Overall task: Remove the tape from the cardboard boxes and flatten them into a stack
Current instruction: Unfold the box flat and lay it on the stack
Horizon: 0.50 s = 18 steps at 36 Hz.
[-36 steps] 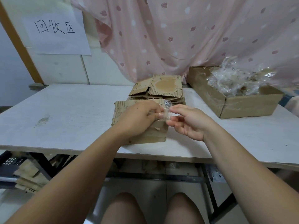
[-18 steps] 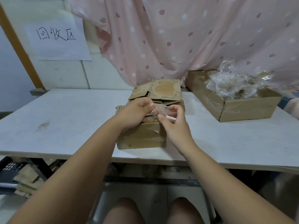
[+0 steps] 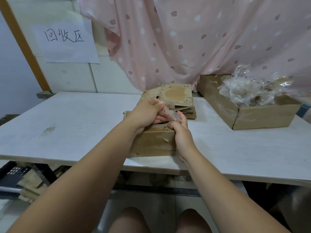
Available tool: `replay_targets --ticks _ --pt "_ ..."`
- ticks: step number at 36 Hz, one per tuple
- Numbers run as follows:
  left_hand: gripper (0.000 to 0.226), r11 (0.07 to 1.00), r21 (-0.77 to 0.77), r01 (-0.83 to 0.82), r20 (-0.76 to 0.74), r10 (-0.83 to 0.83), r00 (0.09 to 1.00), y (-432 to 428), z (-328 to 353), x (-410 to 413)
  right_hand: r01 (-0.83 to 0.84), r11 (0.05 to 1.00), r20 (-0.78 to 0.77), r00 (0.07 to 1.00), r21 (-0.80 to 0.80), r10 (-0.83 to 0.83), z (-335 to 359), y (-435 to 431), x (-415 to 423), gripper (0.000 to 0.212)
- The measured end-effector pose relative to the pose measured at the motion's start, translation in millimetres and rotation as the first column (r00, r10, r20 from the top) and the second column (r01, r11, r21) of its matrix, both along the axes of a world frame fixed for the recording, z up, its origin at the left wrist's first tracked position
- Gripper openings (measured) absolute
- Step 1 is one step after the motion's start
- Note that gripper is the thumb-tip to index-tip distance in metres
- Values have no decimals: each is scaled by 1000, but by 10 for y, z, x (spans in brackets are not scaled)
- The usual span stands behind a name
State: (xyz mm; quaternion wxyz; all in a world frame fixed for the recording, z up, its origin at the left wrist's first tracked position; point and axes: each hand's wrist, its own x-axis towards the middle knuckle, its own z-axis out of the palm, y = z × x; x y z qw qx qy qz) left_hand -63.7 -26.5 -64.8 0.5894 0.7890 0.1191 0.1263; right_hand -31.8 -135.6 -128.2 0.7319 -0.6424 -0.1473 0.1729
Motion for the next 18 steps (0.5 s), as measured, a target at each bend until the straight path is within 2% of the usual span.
replay_targets --ticks 4,8,11,14,18 --pt "35 965 249 -77 68 61 996 -71 -16 141 -57 998 -10 998 7 57 18 14 23 53" --pt "31 941 335 -54 90 25 996 -67 -34 202 -51 999 30 998 -3 51 -28 43 43 62" --pt "32 970 228 -90 134 60 989 -36 -28 196 -87 996 38 996 37 85 -69 25 90 48" --pt "31 985 -7 -174 193 172 966 -7 -2 199 -137 985 13 991 106 136 -92 13 114 45" --pt "28 982 -74 -173 180 184 966 3 -20 221 -150 977 -4 988 152 153 -103 7 128 38"
